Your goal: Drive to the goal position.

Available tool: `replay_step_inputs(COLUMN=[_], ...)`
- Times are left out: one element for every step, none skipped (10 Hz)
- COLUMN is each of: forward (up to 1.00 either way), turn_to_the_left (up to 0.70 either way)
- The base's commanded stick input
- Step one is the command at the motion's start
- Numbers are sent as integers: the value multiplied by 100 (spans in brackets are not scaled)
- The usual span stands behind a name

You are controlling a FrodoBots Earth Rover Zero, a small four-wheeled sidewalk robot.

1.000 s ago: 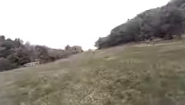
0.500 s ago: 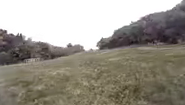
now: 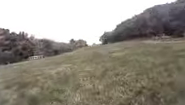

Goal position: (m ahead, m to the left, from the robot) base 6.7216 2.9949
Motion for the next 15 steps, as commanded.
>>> replay_step_inputs(forward=[85,85,85,85,85,85,85,85,85,85,85,85,85,85,85], turn_to_the_left=[1,1,1,1,1,1,1,1,1,1,1,1,1,1,1])
